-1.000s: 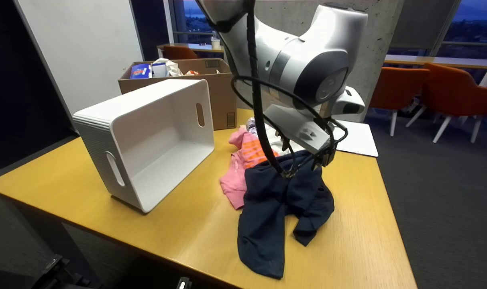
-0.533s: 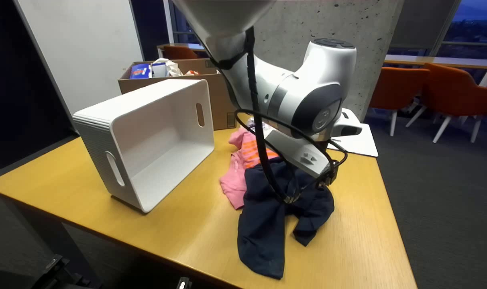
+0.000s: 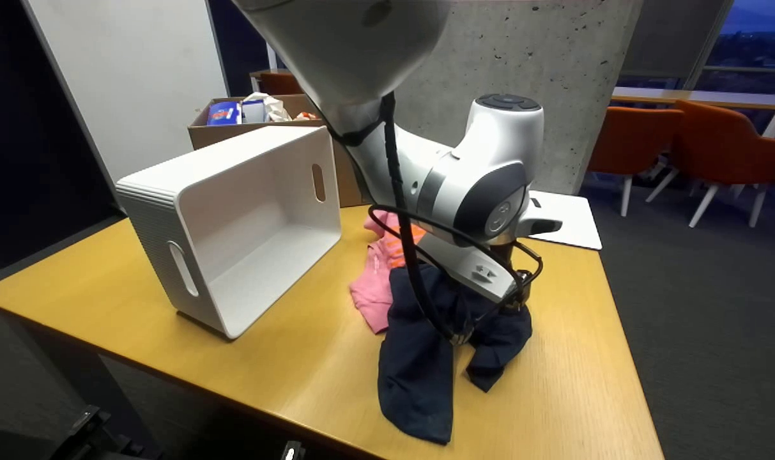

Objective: Put the shirt on the basket

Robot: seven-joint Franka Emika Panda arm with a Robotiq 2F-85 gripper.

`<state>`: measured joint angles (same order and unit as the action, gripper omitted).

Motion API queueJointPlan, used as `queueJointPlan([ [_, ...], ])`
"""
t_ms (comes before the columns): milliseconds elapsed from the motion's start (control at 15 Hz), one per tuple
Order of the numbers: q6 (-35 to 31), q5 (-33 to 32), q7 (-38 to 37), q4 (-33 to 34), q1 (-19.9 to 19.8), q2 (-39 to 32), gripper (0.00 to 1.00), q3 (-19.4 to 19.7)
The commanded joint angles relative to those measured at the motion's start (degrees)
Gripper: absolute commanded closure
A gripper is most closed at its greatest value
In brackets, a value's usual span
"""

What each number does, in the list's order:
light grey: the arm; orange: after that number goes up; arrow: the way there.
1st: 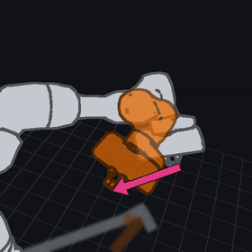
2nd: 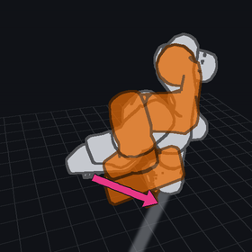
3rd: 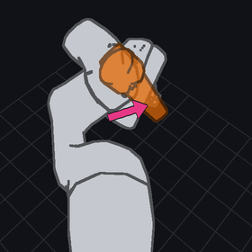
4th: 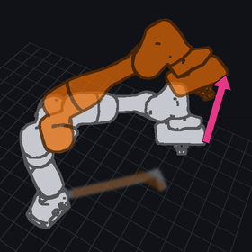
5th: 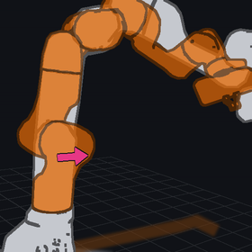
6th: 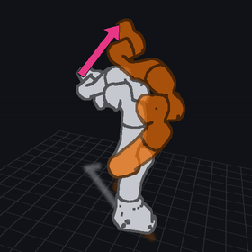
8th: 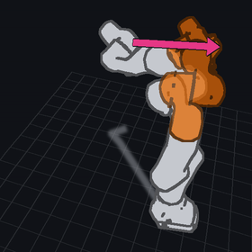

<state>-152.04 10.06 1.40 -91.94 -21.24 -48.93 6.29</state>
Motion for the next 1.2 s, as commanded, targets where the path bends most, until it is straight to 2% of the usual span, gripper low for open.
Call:
queueJointPlan([
  [0,-1.85,-1.12,-0.78,0.91,0.83,-1.09,0.35,1.36],
  [467,-3.94,-1.53,-0.94,0.43,0.94,-0.62,0.88,1.4],
  [600,-4.24,-1.52,-1.17,0.39,1.1,-0.43,1.0,1.42],
  [1133,-2.33,-1.18,-4.21,2.91,3.29,4.69,0.99,1.21],
])
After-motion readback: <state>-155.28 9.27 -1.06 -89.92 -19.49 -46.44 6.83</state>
